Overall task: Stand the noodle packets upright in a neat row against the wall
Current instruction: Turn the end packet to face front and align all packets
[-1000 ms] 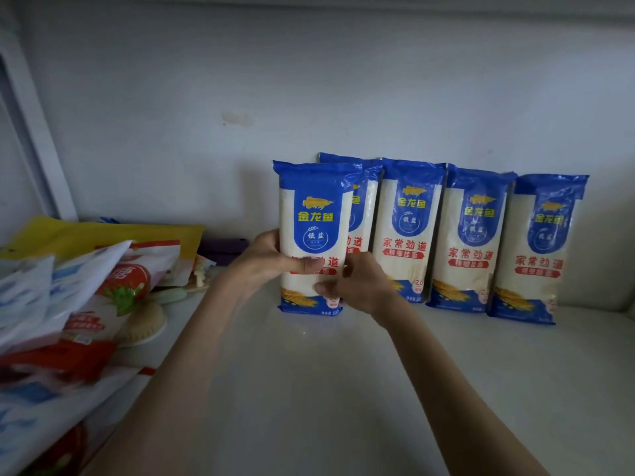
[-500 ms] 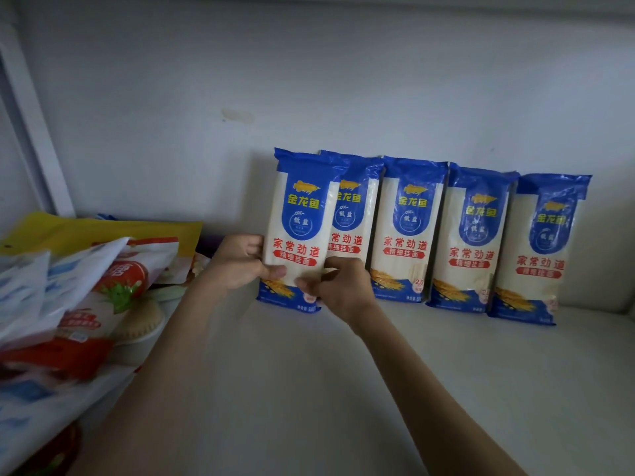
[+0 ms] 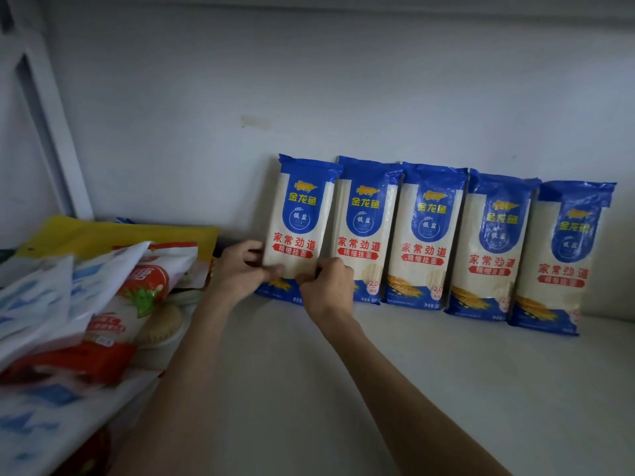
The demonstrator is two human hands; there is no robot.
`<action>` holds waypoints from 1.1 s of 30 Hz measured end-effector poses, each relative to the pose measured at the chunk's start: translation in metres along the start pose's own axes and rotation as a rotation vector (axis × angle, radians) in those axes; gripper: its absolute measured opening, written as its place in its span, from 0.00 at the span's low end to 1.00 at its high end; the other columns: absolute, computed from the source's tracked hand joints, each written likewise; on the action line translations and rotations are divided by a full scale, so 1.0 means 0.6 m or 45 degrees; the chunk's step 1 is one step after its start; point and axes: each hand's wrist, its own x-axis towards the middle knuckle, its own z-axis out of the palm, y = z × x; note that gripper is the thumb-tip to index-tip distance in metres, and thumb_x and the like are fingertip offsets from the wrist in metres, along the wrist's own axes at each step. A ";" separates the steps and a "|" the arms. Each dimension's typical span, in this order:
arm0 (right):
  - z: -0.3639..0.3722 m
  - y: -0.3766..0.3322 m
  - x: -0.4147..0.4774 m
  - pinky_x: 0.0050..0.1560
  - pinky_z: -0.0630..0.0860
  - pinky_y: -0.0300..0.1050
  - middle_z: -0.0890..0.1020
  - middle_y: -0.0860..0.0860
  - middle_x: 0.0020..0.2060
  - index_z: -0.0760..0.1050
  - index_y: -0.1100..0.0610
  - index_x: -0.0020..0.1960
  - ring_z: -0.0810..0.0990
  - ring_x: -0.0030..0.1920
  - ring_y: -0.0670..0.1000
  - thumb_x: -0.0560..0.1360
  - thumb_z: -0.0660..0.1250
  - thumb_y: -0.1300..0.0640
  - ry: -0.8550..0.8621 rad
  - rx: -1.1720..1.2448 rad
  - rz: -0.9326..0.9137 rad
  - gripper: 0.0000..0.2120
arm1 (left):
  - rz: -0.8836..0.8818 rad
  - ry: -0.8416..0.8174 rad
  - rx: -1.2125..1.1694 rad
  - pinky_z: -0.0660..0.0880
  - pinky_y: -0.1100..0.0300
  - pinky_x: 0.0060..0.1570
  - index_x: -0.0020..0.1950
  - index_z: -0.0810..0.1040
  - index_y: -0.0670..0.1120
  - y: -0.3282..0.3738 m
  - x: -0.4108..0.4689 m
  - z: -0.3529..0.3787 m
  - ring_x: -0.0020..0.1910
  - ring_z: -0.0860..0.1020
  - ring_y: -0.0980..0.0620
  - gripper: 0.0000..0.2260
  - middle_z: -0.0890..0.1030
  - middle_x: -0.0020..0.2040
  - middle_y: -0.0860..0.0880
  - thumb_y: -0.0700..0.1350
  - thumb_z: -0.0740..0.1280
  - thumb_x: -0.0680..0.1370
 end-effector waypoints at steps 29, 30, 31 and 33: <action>-0.094 0.061 0.009 0.52 0.77 0.50 0.81 0.59 0.53 0.77 0.64 0.56 0.79 0.54 0.60 0.73 0.72 0.58 0.103 -0.261 0.179 0.15 | 0.138 0.267 0.456 0.79 0.49 0.52 0.63 0.71 0.42 0.003 -0.003 0.084 0.61 0.78 0.44 0.26 0.79 0.61 0.43 0.41 0.78 0.69; -0.091 0.063 0.009 0.50 0.77 0.49 0.81 0.59 0.52 0.77 0.63 0.57 0.79 0.54 0.60 0.73 0.72 0.59 0.106 -0.267 0.182 0.14 | 0.152 0.270 0.449 0.80 0.48 0.52 0.64 0.71 0.42 0.001 -0.003 0.087 0.62 0.78 0.44 0.26 0.79 0.62 0.42 0.40 0.78 0.70; -0.090 0.065 0.010 0.49 0.76 0.48 0.81 0.58 0.52 0.77 0.63 0.57 0.79 0.54 0.60 0.74 0.71 0.59 0.105 -0.276 0.182 0.13 | 0.157 0.281 0.452 0.79 0.48 0.53 0.64 0.70 0.43 0.000 -0.003 0.091 0.62 0.77 0.44 0.26 0.78 0.62 0.42 0.40 0.77 0.70; -0.085 0.068 0.013 0.49 0.77 0.48 0.81 0.58 0.53 0.76 0.62 0.57 0.79 0.53 0.59 0.74 0.69 0.61 0.095 -0.278 0.180 0.13 | 0.149 0.312 0.455 0.78 0.47 0.55 0.66 0.68 0.42 0.002 -0.004 0.100 0.63 0.76 0.44 0.27 0.77 0.63 0.42 0.39 0.76 0.72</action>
